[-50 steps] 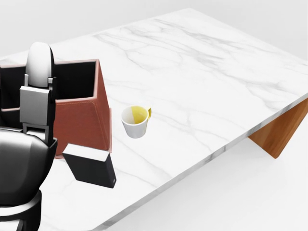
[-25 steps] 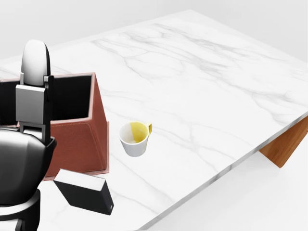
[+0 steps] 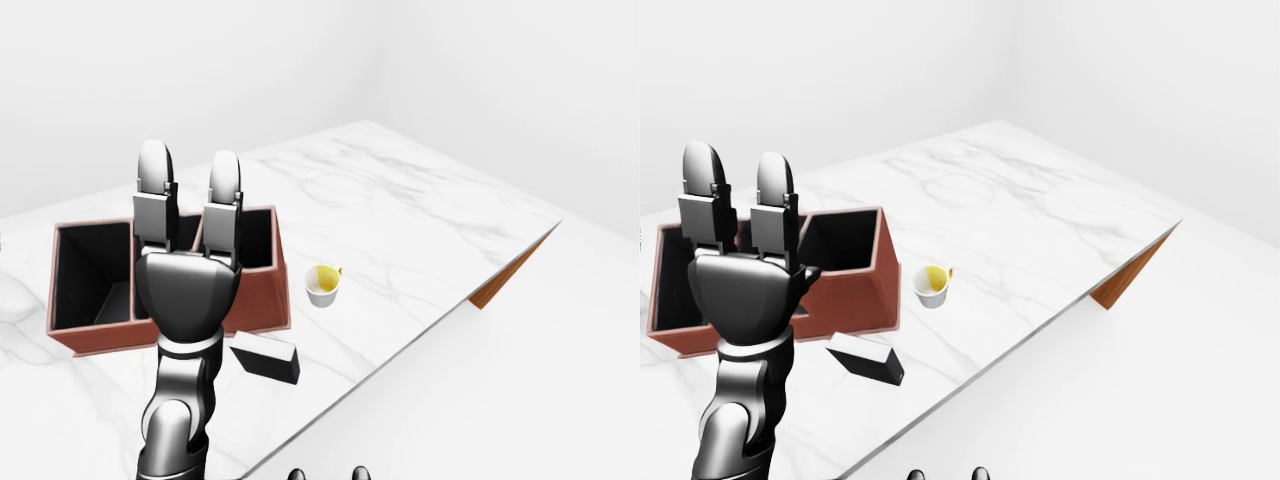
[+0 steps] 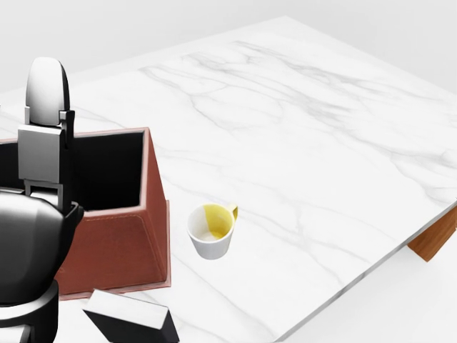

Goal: Pick up the book and place it in the right compartment of the caddy.

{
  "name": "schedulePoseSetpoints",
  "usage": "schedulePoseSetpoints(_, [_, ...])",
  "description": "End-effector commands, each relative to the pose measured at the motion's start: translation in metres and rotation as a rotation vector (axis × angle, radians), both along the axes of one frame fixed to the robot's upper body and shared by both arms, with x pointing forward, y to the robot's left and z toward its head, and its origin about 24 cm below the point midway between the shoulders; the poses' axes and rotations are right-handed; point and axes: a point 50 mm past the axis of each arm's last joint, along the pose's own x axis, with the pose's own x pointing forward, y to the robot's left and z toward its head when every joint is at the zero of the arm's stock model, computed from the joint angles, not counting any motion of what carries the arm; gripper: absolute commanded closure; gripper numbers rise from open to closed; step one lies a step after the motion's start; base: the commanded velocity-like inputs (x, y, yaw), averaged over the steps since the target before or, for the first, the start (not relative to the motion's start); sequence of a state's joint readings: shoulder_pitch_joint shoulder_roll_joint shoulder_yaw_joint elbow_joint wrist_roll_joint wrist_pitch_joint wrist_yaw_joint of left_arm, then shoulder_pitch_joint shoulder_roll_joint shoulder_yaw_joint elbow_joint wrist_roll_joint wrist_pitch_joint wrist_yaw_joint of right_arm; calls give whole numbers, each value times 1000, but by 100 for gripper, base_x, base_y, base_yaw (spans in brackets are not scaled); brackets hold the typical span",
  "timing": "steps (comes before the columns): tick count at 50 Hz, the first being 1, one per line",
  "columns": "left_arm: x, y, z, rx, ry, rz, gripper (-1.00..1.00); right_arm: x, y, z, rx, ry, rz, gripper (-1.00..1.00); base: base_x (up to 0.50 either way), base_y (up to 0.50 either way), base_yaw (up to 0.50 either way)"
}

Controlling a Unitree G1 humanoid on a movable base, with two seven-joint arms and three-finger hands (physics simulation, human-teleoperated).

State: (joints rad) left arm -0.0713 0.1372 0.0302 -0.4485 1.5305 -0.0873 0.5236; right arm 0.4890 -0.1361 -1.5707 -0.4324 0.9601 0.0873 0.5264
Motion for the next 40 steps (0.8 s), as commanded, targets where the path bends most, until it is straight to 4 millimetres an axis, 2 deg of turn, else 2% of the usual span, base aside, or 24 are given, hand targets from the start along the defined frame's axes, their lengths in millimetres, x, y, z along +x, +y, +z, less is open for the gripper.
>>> schedulePoseSetpoints(1, [-1,0,0,-2,-1,-1,-100,0,0,0,-1,4,0,-100,21,13,0])
schedulePoseSetpoints(14, [-1,0,1,0,-5,-2,-100,0,0,0,-1,4,-6,-100,20,12,0])
schedulePoseSetpoints(40, [0,0,0,-1,1,-1,-100,0,-2,0,5,-1,-15,-100,7,-4,0])
